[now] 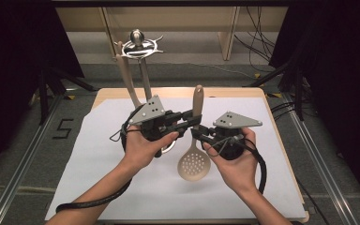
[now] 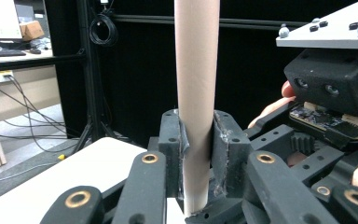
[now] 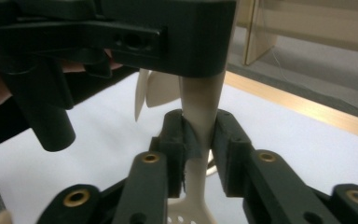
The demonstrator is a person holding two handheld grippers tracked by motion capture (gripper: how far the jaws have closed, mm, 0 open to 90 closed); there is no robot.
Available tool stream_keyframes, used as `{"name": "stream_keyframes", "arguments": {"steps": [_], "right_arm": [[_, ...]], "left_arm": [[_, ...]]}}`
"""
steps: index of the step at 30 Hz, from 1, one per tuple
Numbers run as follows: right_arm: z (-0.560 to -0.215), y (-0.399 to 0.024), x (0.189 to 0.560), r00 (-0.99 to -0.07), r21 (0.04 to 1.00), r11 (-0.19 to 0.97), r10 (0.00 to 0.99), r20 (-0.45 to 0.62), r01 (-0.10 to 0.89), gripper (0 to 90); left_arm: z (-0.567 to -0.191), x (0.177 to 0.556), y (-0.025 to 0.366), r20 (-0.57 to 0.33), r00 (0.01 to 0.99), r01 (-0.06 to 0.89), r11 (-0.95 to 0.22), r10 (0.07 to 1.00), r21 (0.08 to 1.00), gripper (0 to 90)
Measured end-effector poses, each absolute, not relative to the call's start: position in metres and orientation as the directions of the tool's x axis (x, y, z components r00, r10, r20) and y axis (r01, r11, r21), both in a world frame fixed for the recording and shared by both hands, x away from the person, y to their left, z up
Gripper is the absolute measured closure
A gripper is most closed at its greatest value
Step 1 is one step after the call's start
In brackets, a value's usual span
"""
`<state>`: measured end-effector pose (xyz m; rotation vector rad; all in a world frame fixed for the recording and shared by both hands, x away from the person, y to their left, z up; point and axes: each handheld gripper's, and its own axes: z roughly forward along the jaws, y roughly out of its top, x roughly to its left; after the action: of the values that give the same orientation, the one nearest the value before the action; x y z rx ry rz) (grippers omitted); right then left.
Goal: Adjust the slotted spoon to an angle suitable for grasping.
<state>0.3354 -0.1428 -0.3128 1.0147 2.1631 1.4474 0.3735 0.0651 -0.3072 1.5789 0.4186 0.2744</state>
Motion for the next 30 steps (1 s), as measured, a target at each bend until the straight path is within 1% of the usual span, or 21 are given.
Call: {"name": "stream_keyframes", "arguments": {"steps": [1, 4, 5, 6, 7, 9, 11, 13, 17, 18, 20, 21, 22, 25, 26, 27, 29, 30], "right_arm": [[-0.313, -0.143, 0.336, -0.698, 0.914, 0.229, 0.712, 0.078, 0.336, 70.1], [-0.311, -0.144, 0.333, -0.710, 0.919, 0.233, 0.700, 0.068, 0.319, 63.7], [-0.311, -0.145, 0.331, -0.710, 0.917, 0.235, 0.701, 0.071, 0.323, 62.3], [-0.311, -0.146, 0.331, -0.714, 0.920, 0.248, 0.698, 0.047, 0.304, 61.3], [-0.311, -0.147, 0.329, -0.709, 0.920, 0.237, 0.702, 0.059, 0.311, 60.4], [-0.312, -0.152, 0.327, -0.714, 0.916, 0.259, 0.699, 0.041, 0.307, 58.7], [-0.314, -0.156, 0.329, -0.712, 0.923, 0.254, 0.701, 0.029, 0.288, 57.0], [-0.315, -0.160, 0.327, -0.701, 0.918, 0.230, 0.710, 0.069, 0.324, 55.9], [-0.317, -0.172, 0.330, -0.707, 0.930, 0.217, 0.705, 0.060, 0.296, 54.3], [-0.318, -0.176, 0.328, -0.688, 0.926, 0.201, 0.721, 0.081, 0.320, 54.2], [-0.319, -0.184, 0.329, -0.683, 0.927, 0.208, 0.727, 0.068, 0.313, 54.1], [-0.320, -0.186, 0.327, -0.668, 0.922, 0.182, 0.738, 0.101, 0.341, 54.1], [-0.321, -0.191, 0.329, -0.669, 0.925, 0.202, 0.740, 0.071, 0.322, 54.1], [-0.324, -0.200, 0.328, -0.637, 0.917, 0.175, 0.764, 0.103, 0.358, 54.1], [-0.325, -0.204, 0.330, -0.639, 0.921, 0.192, 0.766, 0.075, 0.338, 54.1], [-0.326, -0.205, 0.329, -0.622, 0.916, 0.164, 0.776, 0.109, 0.365, 54.1], [-0.328, -0.210, 0.331, -0.625, 0.918, 0.178, 0.776, 0.092, 0.356, 54.1], [-0.329, -0.211, 0.330, -0.610, 0.913, 0.154, 0.783, 0.120, 0.378, 54.1]], "left_arm": [[-0.307, 0.374, 0.067, -0.084, 0.902, 0.099, -0.015, 0.424, 0.995, 74.8], [-0.308, 0.376, 0.072, -0.083, 0.904, 0.098, -0.015, 0.419, 0.995, 74.9], [-0.308, 0.377, 0.074, -0.082, 0.905, 0.099, -0.018, 0.417, 0.995, 74.9], [-0.308, 0.377, 0.076, -0.079, 0.907, 0.095, -0.018, 0.414, 0.995, 74.9], [-0.309, 0.377, 0.078, -0.075, 0.907, 0.092, -0.020, 0.415, 0.996, 74.9], [-0.308, 0.377, 0.082, -0.071, 0.906, 0.088, -0.021, 0.417, 0.996, 75.0], [-0.308, 0.377, 0.085, -0.071, 0.905, 0.088, -0.020, 0.420, 0.996, 74.9], [-0.308, 0.378, 0.089, -0.060, 0.907, 0.076, -0.024, 0.418, 0.997, 75.0], [-0.308, 0.380, 0.097, -0.052, 0.912, 0.068, -0.023, 0.406, 0.997, 75.0], [-0.308, 0.380, 0.099, -0.046, 0.915, 0.062, -0.026, 0.402, 0.998, 75.0], [-0.308, 0.380, 0.103, -0.047, 0.916, 0.062, -0.025, 0.397, 0.998, 75.0], [-0.308, 0.380, 0.105, -0.049, 0.917, 0.063, -0.024, 0.397, 0.998, 75.0], [-0.308, 0.380, 0.107, -0.045, 0.918, 0.060, -0.026, 0.395, 0.998, 75.0], [-0.308, 0.379, 0.115, -0.041, 0.918, 0.055, -0.026, 0.394, 0.998, 75.0], [-0.308, 0.379, 0.118, -0.036, 0.918, 0.051, -0.028, 0.394, 0.998, 75.0], [-0.307, 0.379, 0.121, -0.034, 0.917, 0.050, -0.031, 0.398, 0.998, 75.0], [-0.307, 0.379, 0.125, -0.029, 0.917, 0.046, -0.035, 0.399, 0.998, 74.9], [-0.307, 0.379, 0.127, -0.029, 0.915, 0.046, -0.034, 0.402, 0.998, 75.0]]}}
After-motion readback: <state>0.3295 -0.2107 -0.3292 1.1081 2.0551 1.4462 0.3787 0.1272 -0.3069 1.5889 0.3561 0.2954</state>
